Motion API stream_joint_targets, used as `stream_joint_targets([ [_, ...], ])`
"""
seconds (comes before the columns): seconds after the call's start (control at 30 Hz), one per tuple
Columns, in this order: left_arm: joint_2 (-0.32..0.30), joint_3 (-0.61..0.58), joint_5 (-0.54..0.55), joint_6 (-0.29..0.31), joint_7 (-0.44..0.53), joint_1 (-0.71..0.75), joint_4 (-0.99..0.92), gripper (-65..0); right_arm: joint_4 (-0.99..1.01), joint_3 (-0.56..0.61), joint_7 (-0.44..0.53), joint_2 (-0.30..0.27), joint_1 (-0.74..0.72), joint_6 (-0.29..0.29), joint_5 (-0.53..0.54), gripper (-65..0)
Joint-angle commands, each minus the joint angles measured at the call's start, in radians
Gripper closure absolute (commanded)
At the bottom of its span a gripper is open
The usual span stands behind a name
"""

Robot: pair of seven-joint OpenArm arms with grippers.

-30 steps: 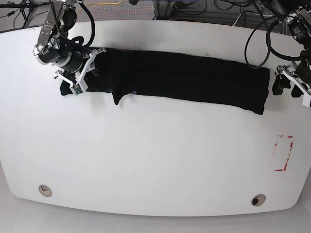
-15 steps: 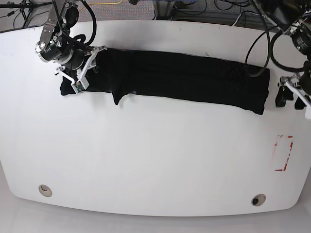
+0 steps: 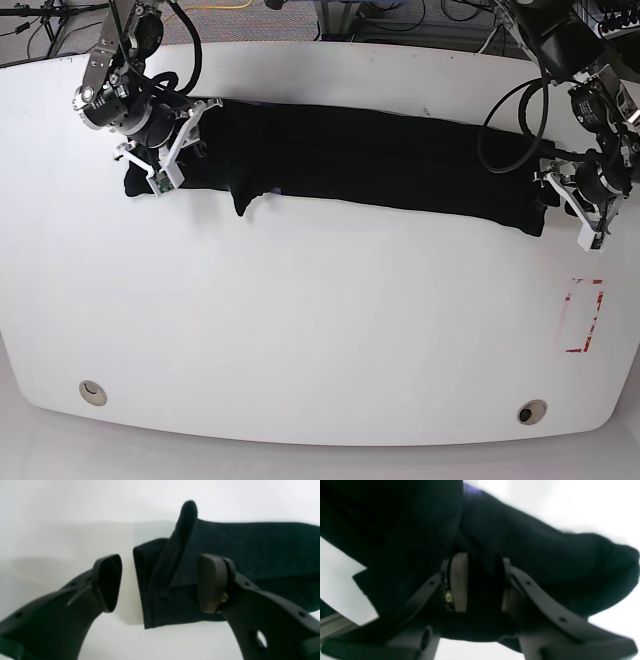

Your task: Fold the T-shirt properly

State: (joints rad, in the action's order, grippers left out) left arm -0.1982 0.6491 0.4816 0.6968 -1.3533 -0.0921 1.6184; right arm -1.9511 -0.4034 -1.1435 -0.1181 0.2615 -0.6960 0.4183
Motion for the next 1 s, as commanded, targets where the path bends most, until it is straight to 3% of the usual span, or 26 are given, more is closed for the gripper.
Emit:
stream_joint_targets([
  [0.0, -0.020, -0.002, 0.006, 0.001, 0.013, -0.008, -0.007, -36.7, -0.021, -0.002, 0.016, -0.004, -0.006, -0.002, 0.011, -16.6],
  [0.2, -0.025, -0.002, 0.006, 0.001, 0.021, 0.021, -0.037, -12.4, -0.018, -0.004, 0.018, 0.038, -0.006, -0.002, 0.006, -16.6],
  [0.27, -0.031, -0.002, 0.004, 0.001, 0.035, 0.035, -0.034, -9.2, -0.017, -0.002, 0.023, 0.042, -0.008, -0.002, 0.006, -16.6],
  [0.53, -0.062, 0.001, 0.006, 0.001, 0.076, 0.096, -0.031, -9.3, 0.040, -0.002, 0.084, 0.070, -0.008, -0.002, -0.035, -16.6],
  [0.7, -0.116, 0.001, 0.009, 0.001, 0.088, 0.136, -0.040, -9.3, 0.141, -0.001, 0.167, 0.070, -0.008, -0.002, -0.106, -16.6],
  [0.97, -0.137, 0.002, 0.007, 0.001, 0.117, 0.179, -0.040, -9.6, 0.295, -0.001, 0.291, 0.034, -0.009, -0.002, -0.134, -16.6],
])
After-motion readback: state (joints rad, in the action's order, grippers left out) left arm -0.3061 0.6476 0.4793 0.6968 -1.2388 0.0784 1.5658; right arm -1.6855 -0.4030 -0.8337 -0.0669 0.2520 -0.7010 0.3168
